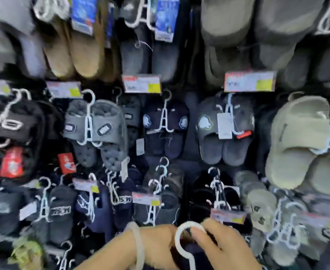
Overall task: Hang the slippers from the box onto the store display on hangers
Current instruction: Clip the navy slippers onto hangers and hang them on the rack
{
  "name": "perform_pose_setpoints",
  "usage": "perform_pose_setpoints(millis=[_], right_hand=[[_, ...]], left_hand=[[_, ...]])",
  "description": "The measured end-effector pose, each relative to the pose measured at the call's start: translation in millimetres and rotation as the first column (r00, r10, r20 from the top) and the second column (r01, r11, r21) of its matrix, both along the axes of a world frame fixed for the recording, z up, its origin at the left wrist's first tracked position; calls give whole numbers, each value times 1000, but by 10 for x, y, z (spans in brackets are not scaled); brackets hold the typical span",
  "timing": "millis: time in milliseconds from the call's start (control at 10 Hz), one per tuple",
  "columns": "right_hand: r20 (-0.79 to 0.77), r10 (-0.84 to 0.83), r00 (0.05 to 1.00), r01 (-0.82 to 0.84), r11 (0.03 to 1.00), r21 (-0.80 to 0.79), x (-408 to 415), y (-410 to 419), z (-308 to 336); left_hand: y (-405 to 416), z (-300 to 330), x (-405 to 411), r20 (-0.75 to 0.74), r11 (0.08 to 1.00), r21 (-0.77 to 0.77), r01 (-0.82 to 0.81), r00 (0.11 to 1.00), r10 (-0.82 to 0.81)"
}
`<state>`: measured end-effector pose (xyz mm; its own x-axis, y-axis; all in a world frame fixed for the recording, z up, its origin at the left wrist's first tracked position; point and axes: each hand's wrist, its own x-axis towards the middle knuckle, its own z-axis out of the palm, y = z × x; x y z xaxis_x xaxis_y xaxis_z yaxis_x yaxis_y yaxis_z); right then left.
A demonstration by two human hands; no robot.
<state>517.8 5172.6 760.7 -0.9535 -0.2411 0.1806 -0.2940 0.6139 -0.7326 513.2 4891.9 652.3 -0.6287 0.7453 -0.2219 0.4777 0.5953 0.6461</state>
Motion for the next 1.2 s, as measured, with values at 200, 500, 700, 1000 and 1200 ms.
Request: perform_pose_setpoints(millis=[200, 500, 700, 1000, 1200], right_hand=[[-214, 5, 977, 0, 1000, 20, -289, -287, 816], [-315, -94, 944, 105, 994, 20, -1150, -676, 1231], [-350, -174, 921, 204, 978, 50, -1755, -1019, 1542], [-198, -100, 975, 24, 935, -354, -2188, -1253, 1864], [-193, 25, 981, -90, 937, -337, -2196, -1191, 1967]], left_hand=[[843, 1940, -226, 2, 946, 222, -235, 971, 241], [368, 2431, -1036, -157, 918, 371, -141, 965, 211], [-84, 2672, -1827, -35, 782, 592, -194, 963, 266], [-266, 2912, -2410, -255, 850, 524, -44, 945, 206], [-260, 3112, -2376, -152, 685, 728, -7, 974, 171]])
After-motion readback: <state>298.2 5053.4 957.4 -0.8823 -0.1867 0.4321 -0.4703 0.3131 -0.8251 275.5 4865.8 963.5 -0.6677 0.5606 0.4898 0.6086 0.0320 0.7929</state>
